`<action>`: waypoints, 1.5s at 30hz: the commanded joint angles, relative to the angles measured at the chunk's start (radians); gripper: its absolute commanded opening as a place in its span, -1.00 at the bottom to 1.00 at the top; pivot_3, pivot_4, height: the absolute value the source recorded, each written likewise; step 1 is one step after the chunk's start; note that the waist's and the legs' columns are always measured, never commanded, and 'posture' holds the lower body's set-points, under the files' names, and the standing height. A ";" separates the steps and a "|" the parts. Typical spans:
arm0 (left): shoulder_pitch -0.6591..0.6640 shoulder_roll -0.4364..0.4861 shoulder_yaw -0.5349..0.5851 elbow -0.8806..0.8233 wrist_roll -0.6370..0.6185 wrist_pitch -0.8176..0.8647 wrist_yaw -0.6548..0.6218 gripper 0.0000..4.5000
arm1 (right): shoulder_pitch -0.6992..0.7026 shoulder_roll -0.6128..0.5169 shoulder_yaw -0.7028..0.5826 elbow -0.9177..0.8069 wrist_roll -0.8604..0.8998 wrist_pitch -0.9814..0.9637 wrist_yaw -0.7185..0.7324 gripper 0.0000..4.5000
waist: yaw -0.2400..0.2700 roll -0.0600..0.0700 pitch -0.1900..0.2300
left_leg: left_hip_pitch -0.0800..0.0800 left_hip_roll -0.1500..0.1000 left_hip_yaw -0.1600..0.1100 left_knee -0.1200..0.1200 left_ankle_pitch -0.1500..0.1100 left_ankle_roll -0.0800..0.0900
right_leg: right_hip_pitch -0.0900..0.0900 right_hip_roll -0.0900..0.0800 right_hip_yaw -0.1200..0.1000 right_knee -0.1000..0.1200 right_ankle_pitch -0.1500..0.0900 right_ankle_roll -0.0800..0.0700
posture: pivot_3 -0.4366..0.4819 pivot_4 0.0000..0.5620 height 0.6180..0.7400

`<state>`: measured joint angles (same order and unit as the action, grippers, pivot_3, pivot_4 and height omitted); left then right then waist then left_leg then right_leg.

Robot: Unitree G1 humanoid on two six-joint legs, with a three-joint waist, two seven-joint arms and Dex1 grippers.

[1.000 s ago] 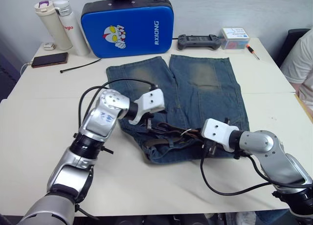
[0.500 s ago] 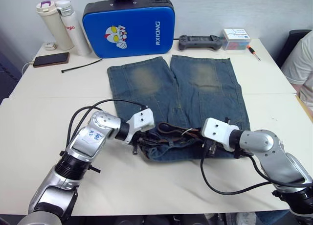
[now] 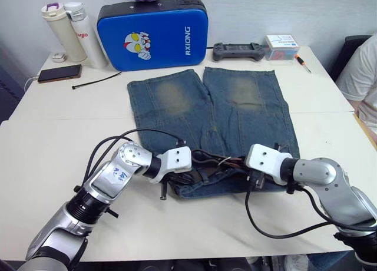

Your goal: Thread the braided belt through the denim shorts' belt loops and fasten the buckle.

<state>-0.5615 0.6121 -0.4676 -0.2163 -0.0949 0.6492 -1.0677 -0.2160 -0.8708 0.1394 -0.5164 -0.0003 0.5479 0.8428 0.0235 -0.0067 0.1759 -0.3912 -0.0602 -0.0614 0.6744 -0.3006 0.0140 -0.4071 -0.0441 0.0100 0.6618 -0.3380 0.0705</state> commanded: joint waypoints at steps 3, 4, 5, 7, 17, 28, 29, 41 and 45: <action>0.058 0.038 -0.081 0.101 0.076 -0.004 0.013 -0.99 | 0.082 -0.108 -0.208 -0.080 0.040 -0.041 0.050 -1.00 | 0.002 0.001 -0.001 | 0.006 0.000 0.000 -0.006 0.000 0.000 | 0.005 0.000 0.000 -0.003 0.000 0.000 | -0.05 -0.47 1.00; 0.057 0.038 -0.084 0.106 0.075 -0.005 0.013 -0.99 | 0.103 -0.124 -0.250 -0.071 0.045 -0.062 0.058 -1.00 | 0.003 0.001 -0.001 | 0.006 0.000 0.000 -0.006 0.000 0.000 | 0.006 0.000 0.000 -0.003 0.000 0.000 | -0.05 -0.47 1.00; 0.055 0.038 -0.087 0.110 0.072 -0.007 0.011 -0.99 | 0.121 -0.137 -0.287 -0.059 0.046 -0.090 0.064 -1.00 | 0.003 0.001 -0.001 | 0.006 0.000 0.000 -0.007 0.000 0.000 | 0.007 0.000 0.000 -0.004 0.000 0.000 | -0.05 -0.47 1.00; 0.054 0.039 -0.090 0.116 0.070 -0.011 0.009 -0.99 | 0.144 -0.151 -0.327 -0.044 0.051 -0.125 0.069 -1.00 | 0.003 0.001 -0.002 | 0.008 0.000 0.000 -0.007 0.000 0.000 | 0.008 0.000 0.000 -0.005 0.000 0.000 | -0.05 -0.47 1.00; 0.051 0.044 -0.100 0.145 0.062 -0.025 -0.020 -0.99 | 0.324 -0.156 -0.521 0.106 0.014 -0.400 0.085 -1.00 | -0.003 0.002 -0.006 | 0.026 0.002 0.000 -0.014 -0.004 0.006 | 0.026 0.001 0.000 -0.011 -0.002 -0.002 | -0.05 -0.47 1.00; 0.079 0.092 -0.074 0.122 0.056 -0.018 -0.047 -0.99 | 0.516 -0.166 -0.644 0.345 -0.112 -0.686 0.023 -1.00 | -0.017 0.003 -0.008 | 0.038 0.004 0.002 -0.024 -0.004 0.004 | 0.034 0.003 0.001 -0.013 -0.004 -0.004 | -0.05 -0.47 1.00; 0.081 0.095 -0.072 0.120 0.056 -0.017 -0.048 -0.99 | 0.531 -0.167 -0.657 0.365 -0.118 -0.713 0.019 -1.00 | -0.021 0.003 -0.008 | 0.039 0.004 0.002 -0.024 -0.004 0.003 | 0.034 0.003 0.001 -0.013 -0.004 -0.004 | -0.05 -0.47 1.00; 0.077 0.136 -0.065 0.147 0.063 -0.063 -0.091 -0.99 | 0.604 -0.143 -0.579 0.510 -0.213 -1.022 -0.093 -1.00 | -0.028 0.002 -0.009 | 0.040 0.006 0.002 -0.026 -0.005 0.001 | 0.034 0.005 0.002 -0.013 -0.005 -0.006 | -0.05 -0.47 1.00; 0.075 0.142 -0.058 0.157 0.065 -0.079 -0.096 -0.99 | 0.590 -0.142 -0.556 0.529 -0.204 -1.030 -0.121 -1.00 | -0.029 0.002 -0.009 | 0.040 0.006 0.002 -0.027 -0.005 0.001 | 0.034 0.006 0.002 -0.012 -0.006 -0.007 | -0.05 -0.47 1.00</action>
<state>-0.5386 0.6875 -0.4855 -0.1518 -0.0935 0.5402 -1.1443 0.3676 -1.0141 -0.4001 -0.0268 -0.1857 -0.4949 0.7289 -0.0053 -0.0043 0.1671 -0.3510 -0.0535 -0.0590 0.6479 -0.3056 0.0146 -0.3727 -0.0380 0.0122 0.6495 -0.3439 0.0637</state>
